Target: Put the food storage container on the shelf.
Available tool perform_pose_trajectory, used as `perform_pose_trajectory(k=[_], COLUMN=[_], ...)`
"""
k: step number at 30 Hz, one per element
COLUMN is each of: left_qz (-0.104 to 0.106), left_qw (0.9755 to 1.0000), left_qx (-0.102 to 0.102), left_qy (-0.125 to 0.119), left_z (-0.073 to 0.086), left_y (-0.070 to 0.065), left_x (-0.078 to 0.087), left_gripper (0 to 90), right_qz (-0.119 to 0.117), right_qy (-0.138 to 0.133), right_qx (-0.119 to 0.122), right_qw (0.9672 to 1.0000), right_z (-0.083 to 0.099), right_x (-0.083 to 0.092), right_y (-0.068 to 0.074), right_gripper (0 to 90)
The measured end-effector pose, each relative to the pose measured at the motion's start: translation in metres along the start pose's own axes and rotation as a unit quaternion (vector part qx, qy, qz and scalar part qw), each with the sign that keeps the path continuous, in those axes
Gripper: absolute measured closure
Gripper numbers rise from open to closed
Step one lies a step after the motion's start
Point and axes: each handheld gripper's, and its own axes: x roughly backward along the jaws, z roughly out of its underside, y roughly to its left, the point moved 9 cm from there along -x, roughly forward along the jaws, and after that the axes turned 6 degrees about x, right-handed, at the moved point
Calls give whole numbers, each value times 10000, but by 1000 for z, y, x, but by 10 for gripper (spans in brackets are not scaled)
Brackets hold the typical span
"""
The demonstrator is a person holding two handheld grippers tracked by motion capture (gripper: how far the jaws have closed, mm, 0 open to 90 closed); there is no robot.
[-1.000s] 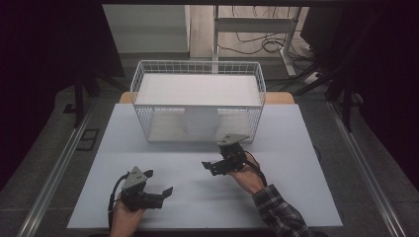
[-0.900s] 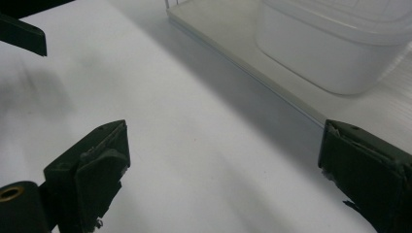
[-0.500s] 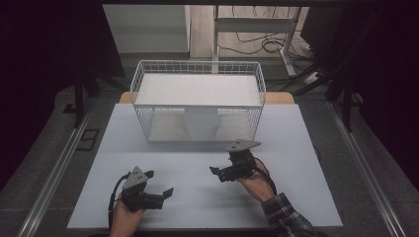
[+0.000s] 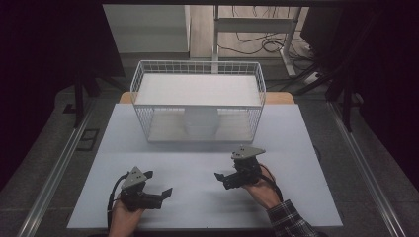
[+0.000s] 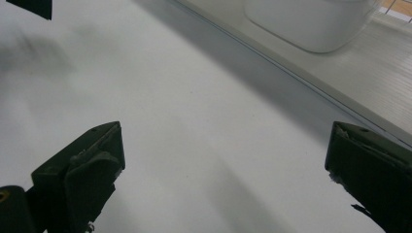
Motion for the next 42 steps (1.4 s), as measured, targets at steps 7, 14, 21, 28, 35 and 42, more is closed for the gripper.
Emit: perform_pose_trajectory(k=[7,14,21,28,35,42], left_qz=[-81,-146,-332,-489,-659,-777], left_qw=[10000,9998,9993,9986,9976,9967], left_qx=[-33,31,-11,-75,-121,-100], left_qy=[29,-133,-163,-170,-180,-207], left_z=[3,2,4,6,9,11], left_y=[6,12,20,25,31,35], left_x=[8,19,28,35,44,53], left_gripper=[27,27,27,27,28,30], right_qz=[60,108,233,402,589,817], right_qy=[20,-24,-76,-167,-178,-177], right_qx=[34,-118,-250,-316,-454,-559], right_qw=[10000,9999,9994,9986,9971,9949], right_z=[8,16,25,34,45,57], right_x=[9,23,39,54,68,85], right_y=[1,-2,-6,-12,-18,-23], right_gripper=[4,3,3,4,4,4])
